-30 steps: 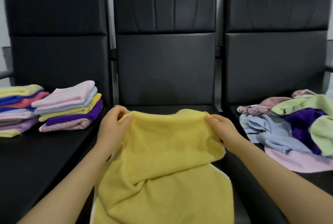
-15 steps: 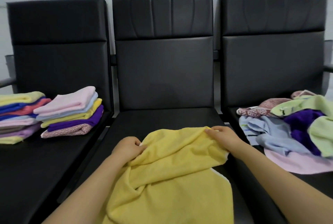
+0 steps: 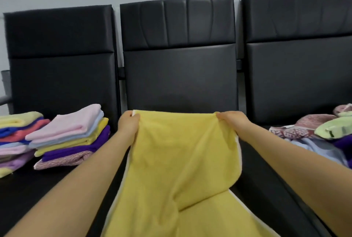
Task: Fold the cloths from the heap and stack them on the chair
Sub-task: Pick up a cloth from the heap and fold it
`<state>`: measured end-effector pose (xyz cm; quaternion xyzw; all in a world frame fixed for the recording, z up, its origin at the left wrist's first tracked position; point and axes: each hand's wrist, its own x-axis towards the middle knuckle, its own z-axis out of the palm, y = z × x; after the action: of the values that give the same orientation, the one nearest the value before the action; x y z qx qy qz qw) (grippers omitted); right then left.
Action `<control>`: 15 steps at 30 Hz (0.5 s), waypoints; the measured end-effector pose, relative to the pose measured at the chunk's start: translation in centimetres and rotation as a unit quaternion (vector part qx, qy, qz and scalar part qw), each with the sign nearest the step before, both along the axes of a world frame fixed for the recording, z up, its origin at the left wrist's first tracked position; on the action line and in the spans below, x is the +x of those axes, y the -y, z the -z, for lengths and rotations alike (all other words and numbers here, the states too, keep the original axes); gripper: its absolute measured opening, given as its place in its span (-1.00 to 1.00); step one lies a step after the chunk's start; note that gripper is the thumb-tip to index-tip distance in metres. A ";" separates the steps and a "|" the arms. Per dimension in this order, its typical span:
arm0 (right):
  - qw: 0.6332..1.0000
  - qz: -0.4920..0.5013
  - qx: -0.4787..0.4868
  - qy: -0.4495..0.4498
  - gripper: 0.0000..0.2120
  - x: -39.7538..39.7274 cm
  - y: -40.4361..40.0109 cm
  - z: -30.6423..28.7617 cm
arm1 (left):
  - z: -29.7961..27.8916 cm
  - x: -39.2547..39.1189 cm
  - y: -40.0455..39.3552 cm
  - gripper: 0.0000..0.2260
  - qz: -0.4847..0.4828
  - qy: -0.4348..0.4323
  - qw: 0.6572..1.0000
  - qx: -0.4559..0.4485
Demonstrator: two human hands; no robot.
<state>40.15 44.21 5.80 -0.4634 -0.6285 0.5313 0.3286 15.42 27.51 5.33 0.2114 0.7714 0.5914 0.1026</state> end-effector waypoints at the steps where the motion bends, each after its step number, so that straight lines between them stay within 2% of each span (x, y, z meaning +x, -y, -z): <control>1: 1.000 0.016 0.016 -0.004 -0.76 -1.2 -1.1 0.2 | 0.1 -1.0 -0.9 -0.74 -0.005 -0.029 1.000 -0.006; 4: 0.996 0.077 0.041 0.005 -0.68 -4.6 -4.2 1.9 | 1.8 -3.0 -2.8 -0.59 -0.010 -0.051 0.997 -0.065; 7: 0.982 0.132 0.012 0.132 -0.61 -5.7 -4.7 4.3 | 4.6 -2.2 -3.1 -0.45 -0.008 -0.043 0.965 -0.260; 9: 0.968 0.126 0.047 0.211 -0.59 -5.2 -2.9 5.5 | 6.0 -0.2 -2.3 -0.46 -0.012 -0.074 0.937 -0.342; 12: 0.963 0.044 0.171 0.203 -0.59 -2.3 1.9 5.9 | 6.5 3.3 0.0 -0.56 0.010 -0.136 0.929 -0.345; 15: 0.961 -0.053 0.220 0.157 -0.76 1.5 7.2 4.7 | 5.3 6.4 3.1 -0.63 0.084 -0.173 0.936 -0.295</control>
<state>41.65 37.00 1.10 -0.4237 -0.7970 0.3171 0.2910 21.79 24.45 -0.01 0.3346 0.8964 0.2809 0.0748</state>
